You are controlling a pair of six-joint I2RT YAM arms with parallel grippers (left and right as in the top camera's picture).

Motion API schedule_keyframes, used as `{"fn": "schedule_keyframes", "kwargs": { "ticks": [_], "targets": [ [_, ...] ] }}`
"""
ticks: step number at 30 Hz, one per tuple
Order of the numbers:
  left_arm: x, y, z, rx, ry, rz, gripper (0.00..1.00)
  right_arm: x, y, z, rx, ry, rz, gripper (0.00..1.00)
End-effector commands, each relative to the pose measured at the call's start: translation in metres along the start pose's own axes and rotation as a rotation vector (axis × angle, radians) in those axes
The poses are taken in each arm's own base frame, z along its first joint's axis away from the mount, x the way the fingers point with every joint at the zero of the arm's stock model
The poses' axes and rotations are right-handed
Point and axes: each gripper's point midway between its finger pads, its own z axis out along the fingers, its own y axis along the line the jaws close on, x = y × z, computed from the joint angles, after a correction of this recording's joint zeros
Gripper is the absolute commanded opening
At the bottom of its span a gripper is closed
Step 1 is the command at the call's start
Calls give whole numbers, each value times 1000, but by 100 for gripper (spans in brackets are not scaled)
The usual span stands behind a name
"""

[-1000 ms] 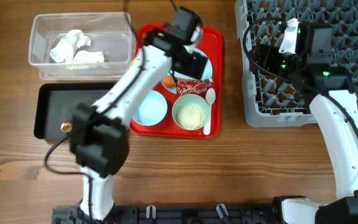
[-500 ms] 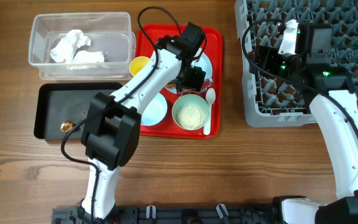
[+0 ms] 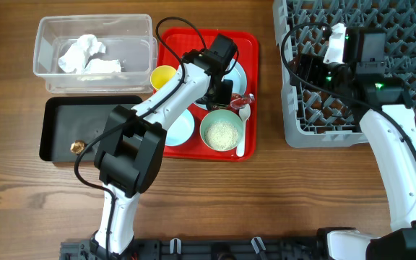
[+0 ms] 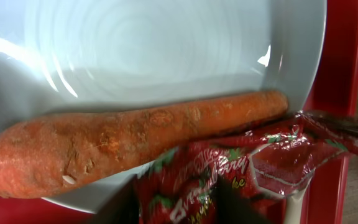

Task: Sort waste into correct bins and load items into the dishwasher rack
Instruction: 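Grasp the red snack wrapper on the plate with the left gripper, then drop the red wrapper into the clear plastic bin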

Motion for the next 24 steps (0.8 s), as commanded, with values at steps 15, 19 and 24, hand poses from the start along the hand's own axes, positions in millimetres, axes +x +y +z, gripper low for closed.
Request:
{"fn": "schedule_keyframes", "kwargs": {
  "ticks": [15, 19, 24],
  "targets": [
    [-38, 2, -55, 60, -158, -56, 4, 3, 0, 3, -5, 12, -10, 90],
    [-67, 31, -121, 85, -308, -149, 4, 3, 0, 3, -6, 12, -10, 90],
    [-76, 96, -177, 60, -413, -290, 4, 2, 0, 3, -7, 9, -10, 90]
  ]
}}
